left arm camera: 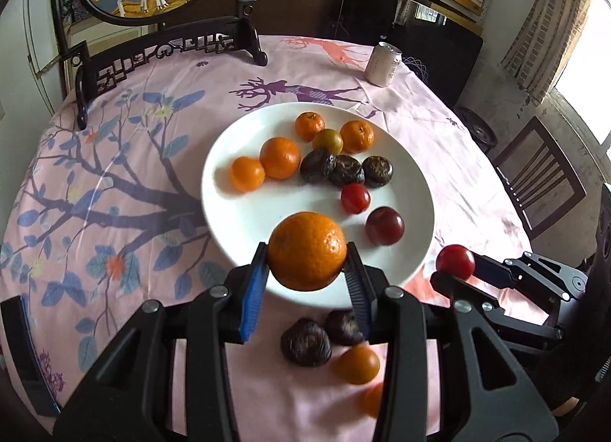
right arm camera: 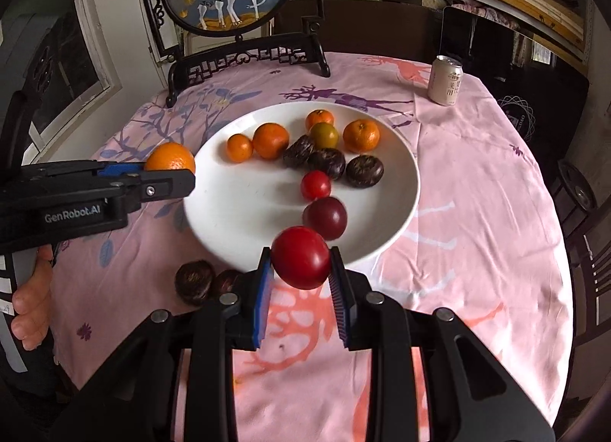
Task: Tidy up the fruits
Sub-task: 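Place the red plum and mandarin on the plate, opening both tools, then grasp a mandarin with the right tool while the left tool grasps a brown fruit, then place the mandarin and brown fruit on the plate, opening both tools, then grasp the last mandarin with the right tool while the left tool grasps the last brown fruit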
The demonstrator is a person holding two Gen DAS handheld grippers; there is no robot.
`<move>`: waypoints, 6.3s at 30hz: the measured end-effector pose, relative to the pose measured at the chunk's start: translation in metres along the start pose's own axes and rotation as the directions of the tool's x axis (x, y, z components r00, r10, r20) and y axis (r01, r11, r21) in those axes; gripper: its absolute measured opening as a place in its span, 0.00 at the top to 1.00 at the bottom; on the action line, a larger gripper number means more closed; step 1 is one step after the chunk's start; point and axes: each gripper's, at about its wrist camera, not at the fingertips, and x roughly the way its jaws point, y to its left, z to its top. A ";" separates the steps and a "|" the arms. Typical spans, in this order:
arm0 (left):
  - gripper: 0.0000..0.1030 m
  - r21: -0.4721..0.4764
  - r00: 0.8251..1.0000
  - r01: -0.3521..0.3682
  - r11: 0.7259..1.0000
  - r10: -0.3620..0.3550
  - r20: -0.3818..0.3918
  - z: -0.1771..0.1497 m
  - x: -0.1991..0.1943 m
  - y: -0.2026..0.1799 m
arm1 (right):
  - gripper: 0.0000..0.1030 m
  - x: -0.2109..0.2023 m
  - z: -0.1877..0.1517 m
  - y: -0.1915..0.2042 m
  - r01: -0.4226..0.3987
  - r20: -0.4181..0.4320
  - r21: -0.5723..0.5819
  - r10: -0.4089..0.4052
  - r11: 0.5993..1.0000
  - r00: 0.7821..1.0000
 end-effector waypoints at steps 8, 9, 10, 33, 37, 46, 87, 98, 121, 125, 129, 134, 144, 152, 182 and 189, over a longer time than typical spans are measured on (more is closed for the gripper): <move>0.61 -0.008 0.996 -0.044 0.999 0.043 -0.074 0.043 0.070 -0.015 | 0.71 0.057 0.042 -0.042 0.001 -0.072 0.067 0.003 0.998 0.997; 0.61 -0.008 0.996 -0.046 0.999 0.045 -0.080 0.045 0.075 -0.015 | 0.71 0.061 0.044 -0.045 0.002 -0.078 0.070 0.004 0.998 0.997; 0.61 -0.009 0.995 -0.047 0.999 0.046 -0.085 0.046 0.080 -0.015 | 0.71 0.065 0.045 -0.046 0.004 -0.081 0.069 0.001 0.998 0.997; 0.25 -0.045 0.985 -0.133 0.990 0.137 0.105 -0.067 -0.036 0.017 | 0.44 -0.040 -0.048 0.005 -0.067 0.053 0.036 0.065 0.997 0.996; 0.25 -0.114 0.978 -0.168 0.979 0.180 0.107 -0.112 -0.048 0.033 | 0.44 -0.037 -0.082 0.025 -0.079 0.013 0.062 0.079 0.995 0.997; 0.25 -0.130 0.983 -0.154 0.980 0.165 0.081 -0.138 -0.056 0.047 | 0.44 -0.007 -0.082 0.062 -0.119 -0.041 0.029 0.120 0.992 0.992; 0.60 0.019 1.000 0.024 1.000 -0.024 -0.014 -0.105 0.030 0.002 | 0.65 -0.045 -0.094 -0.010 -0.085 0.064 0.233 0.072 0.969 0.995; 0.60 0.014 0.996 0.079 0.997 -0.080 0.042 -0.126 -0.026 -0.001 | 0.65 -0.043 -0.089 0.002 -0.096 0.058 0.207 0.086 0.974 0.995; 0.60 -0.029 0.998 -0.066 0.997 0.066 -0.018 0.019 0.035 0.025 | 0.66 0.030 0.033 0.019 -0.063 0.023 0.013 0.063 0.998 0.998; 0.60 -0.045 0.996 -0.074 0.996 0.072 -0.044 0.035 0.055 0.030 | 0.66 0.065 0.046 0.009 -0.062 -0.037 0.023 0.063 0.998 0.997; 0.60 -0.039 0.996 -0.074 0.996 0.072 -0.050 0.040 0.065 0.030 | 0.66 0.081 0.052 0.005 -0.065 -0.054 0.020 0.066 0.998 0.996; 0.45 -0.052 0.997 -0.063 0.997 0.060 -0.046 0.043 0.066 0.035 | 0.56 0.089 0.054 0.008 -0.045 -0.065 -0.004 0.045 0.999 0.997; 0.29 -0.095 0.987 -0.074 0.993 0.086 0.134 -0.002 -0.029 0.042 | 0.42 -0.019 0.009 -0.005 -0.006 0.106 0.055 0.000 0.998 0.994; 0.28 -0.086 0.989 -0.098 0.991 0.107 0.100 -0.075 -0.041 0.033 | 0.42 -0.047 -0.040 0.006 -0.035 0.075 0.100 0.028 0.994 0.997; 0.28 -0.099 0.994 -0.103 0.990 0.108 0.037 -0.116 -0.041 0.026 | 0.58 -0.016 -0.103 0.039 -0.112 -0.030 0.063 0.114 0.992 0.993; 0.28 0.013 0.994 -0.105 0.994 0.106 -0.034 -0.104 0.016 -0.026 | 0.58 -0.037 -0.114 -0.010 -0.081 0.018 0.166 0.079 0.983 0.997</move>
